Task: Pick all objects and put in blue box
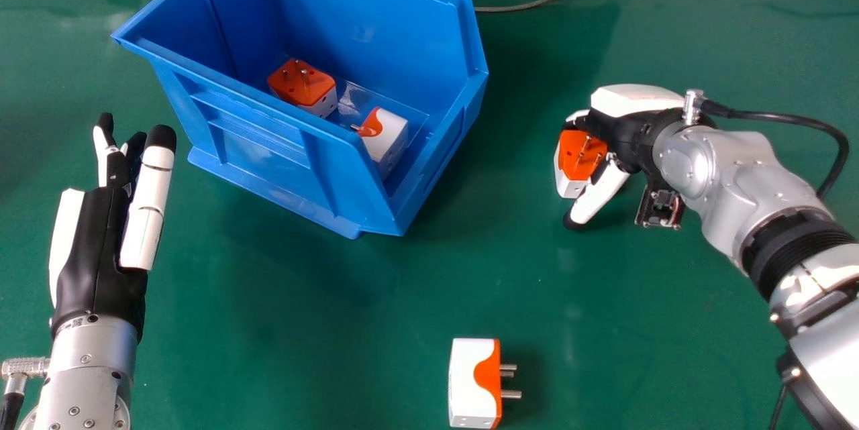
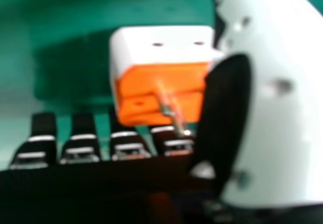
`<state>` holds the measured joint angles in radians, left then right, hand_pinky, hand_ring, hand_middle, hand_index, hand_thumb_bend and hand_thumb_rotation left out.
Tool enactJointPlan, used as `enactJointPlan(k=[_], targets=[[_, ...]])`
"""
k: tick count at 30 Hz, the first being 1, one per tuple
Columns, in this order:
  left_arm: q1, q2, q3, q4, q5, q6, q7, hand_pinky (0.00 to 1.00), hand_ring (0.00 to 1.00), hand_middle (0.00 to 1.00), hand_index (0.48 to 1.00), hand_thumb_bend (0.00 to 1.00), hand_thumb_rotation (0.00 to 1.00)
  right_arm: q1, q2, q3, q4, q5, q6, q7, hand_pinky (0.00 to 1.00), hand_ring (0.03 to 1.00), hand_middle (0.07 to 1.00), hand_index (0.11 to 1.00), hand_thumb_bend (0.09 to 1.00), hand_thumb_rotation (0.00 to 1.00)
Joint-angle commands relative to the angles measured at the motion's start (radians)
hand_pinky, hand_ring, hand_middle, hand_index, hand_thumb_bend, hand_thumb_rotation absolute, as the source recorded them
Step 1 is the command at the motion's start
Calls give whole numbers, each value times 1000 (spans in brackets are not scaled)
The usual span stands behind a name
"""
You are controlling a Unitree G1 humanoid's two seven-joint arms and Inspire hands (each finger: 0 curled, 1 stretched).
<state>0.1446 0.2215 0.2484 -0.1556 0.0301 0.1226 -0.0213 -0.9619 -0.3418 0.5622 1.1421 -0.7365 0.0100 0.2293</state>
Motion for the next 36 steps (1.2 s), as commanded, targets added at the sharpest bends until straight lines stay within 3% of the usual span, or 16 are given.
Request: enactJointPlan(k=[1,2,3,6,9,18,30,36], targets=[[5,6,0,-35,5,-2,2,987,1000,980,990,536,1000,-42,-7,32,-3,-38,-3,-25,295,371,508,858,568,224],[5,6,1,-34,5,-3,2,987,1000,980,990,536,1000,-42,-12,52,-6,-62,-10,-48,248,324,501,783,558,179],[6,5,1,-33,5,-2,3,987,1000,980,990,536,1000,-42,-18,69,-10,-82,-15,-71,248,324,501,783,558,179],[4,3,1,-31,5,0,5,986,999,980,990,534,1000,-40,-32,96,-16,-114,-40,-116,138,209,471,633,541,91],[6,1,0,-37,6,4,6,985,998,979,990,533,1000,-35,-48,100,-16,-113,-83,-142,95,161,463,578,535,58],[14,0,1,-60,7,19,4,982,996,978,990,532,1000,-27,-34,55,6,-59,-92,-132,57,116,459,504,526,15],[13,0,3,-62,0,22,-2,981,995,978,990,530,1000,-14,-27,21,-20,-29,-52,-130,48,102,454,485,519,3],[10,-4,-1,-58,2,17,1,980,995,978,990,524,1000,-6,-28,5,-22,-19,-40,-139,40,94,455,482,517,1]])
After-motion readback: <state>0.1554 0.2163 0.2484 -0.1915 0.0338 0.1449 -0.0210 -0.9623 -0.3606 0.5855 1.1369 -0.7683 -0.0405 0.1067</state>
